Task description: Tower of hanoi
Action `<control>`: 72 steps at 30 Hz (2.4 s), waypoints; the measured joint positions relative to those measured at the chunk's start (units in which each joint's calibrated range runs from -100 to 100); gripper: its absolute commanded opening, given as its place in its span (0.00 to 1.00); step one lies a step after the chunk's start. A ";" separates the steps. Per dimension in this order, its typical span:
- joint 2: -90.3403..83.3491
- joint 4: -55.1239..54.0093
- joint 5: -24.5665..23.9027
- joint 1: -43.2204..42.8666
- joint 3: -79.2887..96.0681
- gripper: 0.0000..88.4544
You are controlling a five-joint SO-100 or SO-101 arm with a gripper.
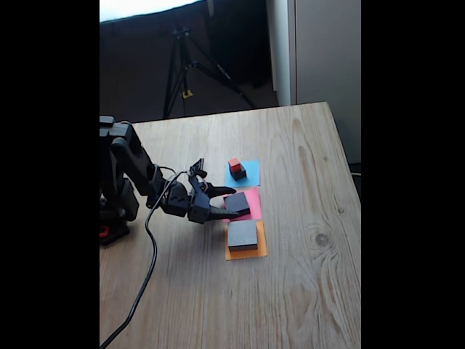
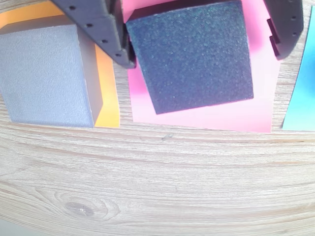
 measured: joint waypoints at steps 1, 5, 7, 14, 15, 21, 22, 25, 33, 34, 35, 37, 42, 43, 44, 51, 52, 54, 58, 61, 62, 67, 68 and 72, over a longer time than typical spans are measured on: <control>-0.43 0.00 0.00 -0.10 0.09 0.39; -4.79 2.08 0.00 -0.52 0.35 0.39; -8.38 5.52 0.00 -0.93 0.70 0.37; -23.86 20.74 0.00 -1.34 1.56 0.22; -26.08 23.38 0.00 -1.45 2.35 0.20; -39.50 34.19 0.00 -2.07 8.95 0.10; -41.39 35.95 0.00 -2.07 9.04 0.09; -46.77 42.51 0.00 -2.37 9.04 0.07; -54.21 79.10 0.00 -5.16 -11.21 0.08; -54.55 85.19 -0.17 -5.89 -15.38 0.08; -54.72 91.19 -1.04 -6.71 -19.82 0.08; -54.90 101.84 -2.78 -8.36 -28.07 0.07; -54.64 124.34 -6.60 -12.91 -48.94 0.05; -54.30 127.78 -7.47 -13.84 -52.67 0.05; -53.78 130.82 -8.33 -14.66 -56.41 0.05; -51.90 144.52 -14.58 -20.96 -76.05 0.04; -51.82 145.80 -15.28 -21.79 -78.05 0.04; -51.56 147.16 -16.49 -23.13 -80.92 0.04; -51.47 148.60 -18.23 -24.99 -84.75 0.05; -51.47 148.84 -18.92 -26.02 -85.61 0.06; -51.47 148.84 -18.92 -26.23 -85.61 0.06; -52.84 148.84 -18.92 -26.54 -82.14 0.08; -53.19 148.76 -18.92 -26.54 -80.57 0.08; -55.24 144.20 -17.71 -26.43 -70.75 0.13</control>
